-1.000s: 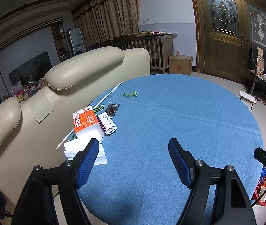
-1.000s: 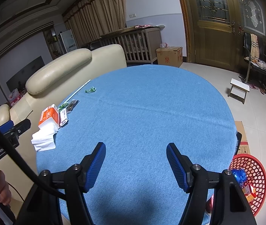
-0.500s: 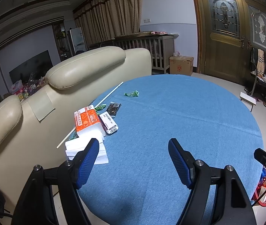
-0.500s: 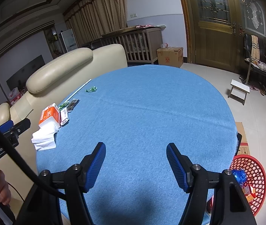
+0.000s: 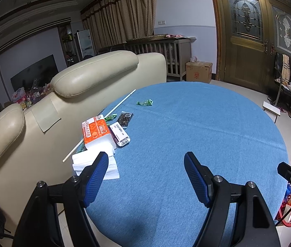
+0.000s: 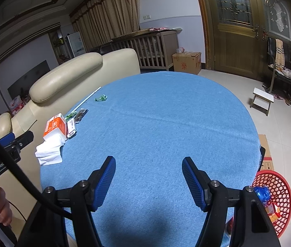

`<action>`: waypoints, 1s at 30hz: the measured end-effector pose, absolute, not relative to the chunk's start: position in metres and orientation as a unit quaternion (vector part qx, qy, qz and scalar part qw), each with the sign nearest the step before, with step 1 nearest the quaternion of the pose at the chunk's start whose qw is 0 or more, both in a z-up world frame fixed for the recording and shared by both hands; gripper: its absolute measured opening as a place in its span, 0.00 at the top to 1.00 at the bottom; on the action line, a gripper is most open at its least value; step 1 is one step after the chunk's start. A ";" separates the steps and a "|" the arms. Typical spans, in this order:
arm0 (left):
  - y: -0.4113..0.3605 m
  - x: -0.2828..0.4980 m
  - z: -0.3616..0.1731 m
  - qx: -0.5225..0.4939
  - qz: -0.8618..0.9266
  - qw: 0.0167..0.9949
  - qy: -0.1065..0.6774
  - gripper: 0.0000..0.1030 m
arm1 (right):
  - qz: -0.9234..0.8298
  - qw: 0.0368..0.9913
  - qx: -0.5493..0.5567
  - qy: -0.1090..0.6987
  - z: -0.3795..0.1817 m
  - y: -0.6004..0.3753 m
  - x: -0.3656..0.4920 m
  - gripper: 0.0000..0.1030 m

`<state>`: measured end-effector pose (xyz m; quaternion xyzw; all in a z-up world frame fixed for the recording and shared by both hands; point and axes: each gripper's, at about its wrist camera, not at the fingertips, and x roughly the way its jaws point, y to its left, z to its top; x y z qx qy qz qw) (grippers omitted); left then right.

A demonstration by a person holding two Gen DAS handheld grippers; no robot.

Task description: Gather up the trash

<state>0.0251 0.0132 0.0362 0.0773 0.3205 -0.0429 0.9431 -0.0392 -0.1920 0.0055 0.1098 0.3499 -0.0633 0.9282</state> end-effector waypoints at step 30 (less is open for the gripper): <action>0.005 0.020 0.041 0.086 -0.047 0.944 0.316 0.26 | -0.061 0.928 0.115 0.350 0.008 -0.194 -0.039 0.31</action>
